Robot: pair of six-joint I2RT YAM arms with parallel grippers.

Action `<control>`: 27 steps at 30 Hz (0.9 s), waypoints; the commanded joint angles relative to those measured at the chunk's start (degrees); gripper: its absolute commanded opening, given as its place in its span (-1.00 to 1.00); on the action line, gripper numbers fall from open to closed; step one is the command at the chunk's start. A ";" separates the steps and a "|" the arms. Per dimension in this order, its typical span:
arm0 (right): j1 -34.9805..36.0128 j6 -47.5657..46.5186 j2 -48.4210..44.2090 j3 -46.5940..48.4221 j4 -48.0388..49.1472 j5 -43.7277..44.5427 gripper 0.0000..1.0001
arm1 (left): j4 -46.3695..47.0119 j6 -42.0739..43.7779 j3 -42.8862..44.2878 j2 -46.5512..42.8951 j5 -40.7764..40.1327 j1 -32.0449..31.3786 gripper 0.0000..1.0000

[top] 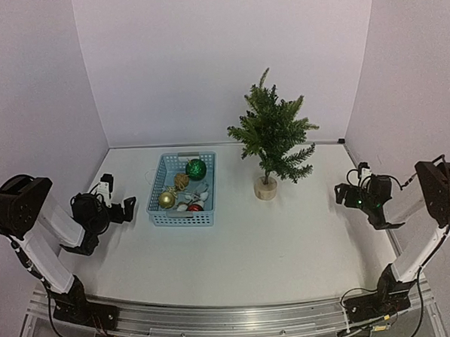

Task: Decorate the small christmas tree

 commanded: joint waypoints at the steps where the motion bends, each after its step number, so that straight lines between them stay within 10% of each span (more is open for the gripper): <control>1: -0.23 1.10 -11.07 0.83 -5.40 3.57 0.97 | 2.12 -0.81 1.39 -1.04 -0.54 0.22 0.99; 11: -0.24 4.42 -26.48 19.59 -40.83 -7.26 0.97 | -18.98 -4.23 3.11 -19.65 -8.45 0.83 0.99; 19: -0.21 15.44 -27.84 31.68 -50.15 -17.39 0.65 | -53.11 -11.55 12.19 -47.12 8.95 1.54 0.99; 27: 3.32 19.91 -24.39 44.16 -72.36 -4.50 0.40 | -92.99 -4.77 52.06 -13.85 28.95 1.56 0.99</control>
